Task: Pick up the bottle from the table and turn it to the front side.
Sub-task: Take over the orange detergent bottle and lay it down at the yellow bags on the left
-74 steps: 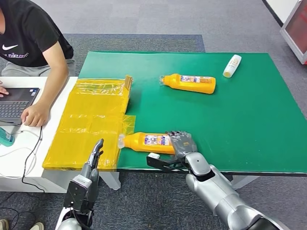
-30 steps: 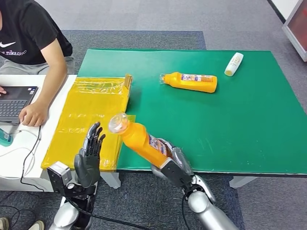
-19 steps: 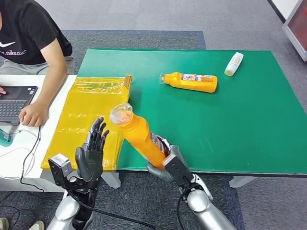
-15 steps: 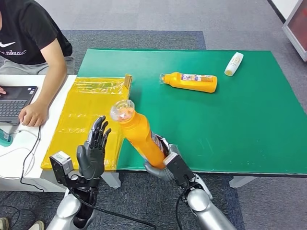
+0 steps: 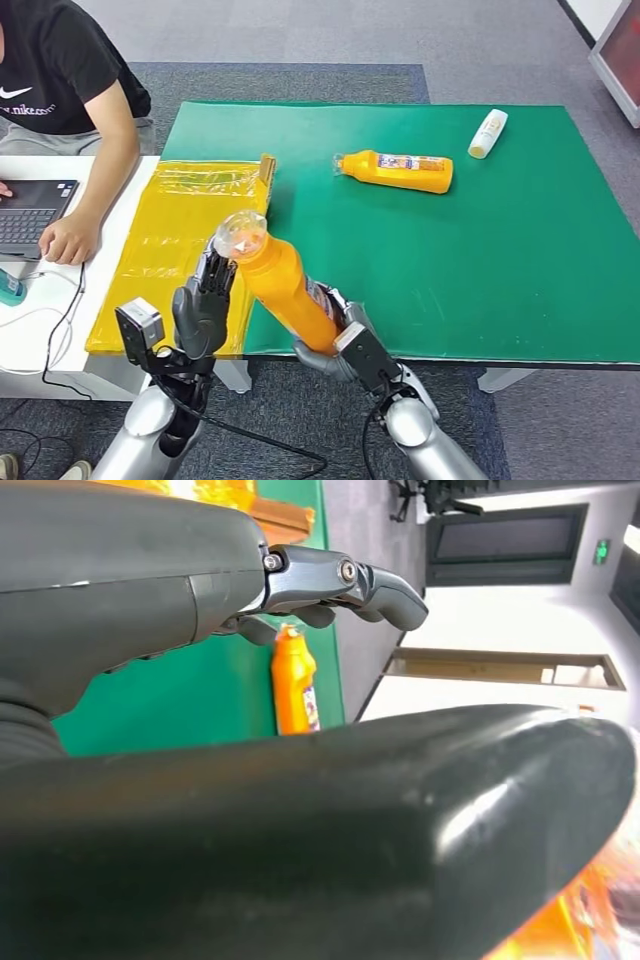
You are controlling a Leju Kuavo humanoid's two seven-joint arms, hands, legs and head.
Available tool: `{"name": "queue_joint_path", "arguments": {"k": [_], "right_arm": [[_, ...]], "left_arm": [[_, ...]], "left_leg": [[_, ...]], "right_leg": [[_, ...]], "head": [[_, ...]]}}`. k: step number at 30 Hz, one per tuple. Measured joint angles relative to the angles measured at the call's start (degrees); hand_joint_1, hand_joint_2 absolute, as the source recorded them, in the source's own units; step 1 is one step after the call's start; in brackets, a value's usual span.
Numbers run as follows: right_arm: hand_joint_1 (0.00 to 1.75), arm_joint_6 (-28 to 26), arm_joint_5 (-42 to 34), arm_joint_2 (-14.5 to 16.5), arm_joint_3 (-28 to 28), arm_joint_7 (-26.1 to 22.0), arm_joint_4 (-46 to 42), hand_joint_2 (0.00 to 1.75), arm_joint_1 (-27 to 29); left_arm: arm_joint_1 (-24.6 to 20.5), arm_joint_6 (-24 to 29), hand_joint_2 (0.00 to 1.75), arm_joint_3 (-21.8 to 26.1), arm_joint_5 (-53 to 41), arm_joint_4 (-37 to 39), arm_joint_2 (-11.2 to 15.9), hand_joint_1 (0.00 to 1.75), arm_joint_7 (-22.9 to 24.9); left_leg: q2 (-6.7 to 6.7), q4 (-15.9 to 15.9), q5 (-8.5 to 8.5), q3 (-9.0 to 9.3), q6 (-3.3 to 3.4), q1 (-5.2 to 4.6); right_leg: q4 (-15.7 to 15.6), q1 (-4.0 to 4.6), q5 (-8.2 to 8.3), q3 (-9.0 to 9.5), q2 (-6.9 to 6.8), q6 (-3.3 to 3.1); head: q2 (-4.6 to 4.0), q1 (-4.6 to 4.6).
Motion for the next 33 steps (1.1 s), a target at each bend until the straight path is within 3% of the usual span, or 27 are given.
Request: {"name": "queue_joint_path", "arguments": {"k": [3,10,17,21,24,33], "right_arm": [[1.41,0.0,-0.1,0.0,0.4,0.1,0.5,1.75,0.0],[1.47,-0.1,-0.3,0.0,0.6,0.2,2.2,1.75,-0.3],[1.37,-0.7,-1.1,0.0,0.6,0.2,3.8,1.75,-1.1],[1.19,-1.2,-1.6,0.0,0.5,0.1,4.8,1.75,-1.5],[1.04,-1.3,-1.7,0.1,0.4,0.1,5.4,1.75,-1.6],[0.98,-1.9,-2.2,0.4,0.3,0.1,6.8,1.75,-1.7]], "left_arm": [[-1.0,-0.3,0.00,-0.9,-0.4,0.2,0.2,0.00,0.4],[-2.4,-1.0,0.00,-2.4,-0.5,0.5,0.5,0.00,0.9],[-3.8,-3.3,0.00,-4.6,-0.2,1.1,1.0,0.00,2.9],[-4.5,-3.2,1.75,-5.6,-1.3,1.8,1.5,0.00,3.4],[-5.0,-3.1,1.75,-5.9,-1.5,2.4,1.8,0.00,3.7],[-6.2,-2.0,1.75,-7.2,-3.2,4.3,2.3,0.06,5.7]], "left_leg": [[0.00,0.0,0.00,0.00,0.00,0.00],[0.00,0.0,0.00,-0.01,0.00,0.00],[0.00,0.0,0.01,-0.01,0.00,0.00],[0.00,0.0,0.01,-0.01,-0.01,0.00],[0.00,0.0,0.02,-0.01,-0.02,0.00],[0.00,0.0,0.02,-0.02,-0.02,0.00]], "right_leg": [[0.0,0.00,0.00,0.00,0.00,0.00],[0.0,0.00,0.00,0.00,0.00,0.00],[0.0,0.00,0.00,0.00,0.00,0.00],[0.0,0.00,0.00,0.00,0.00,0.00],[0.0,0.00,0.00,-0.01,0.00,0.00],[0.0,0.00,0.00,-0.02,0.00,0.00]], "head": [[0.00,0.00],[0.00,0.00],[0.00,0.00],[0.00,-0.01],[0.00,0.00],[0.00,0.00]]}}
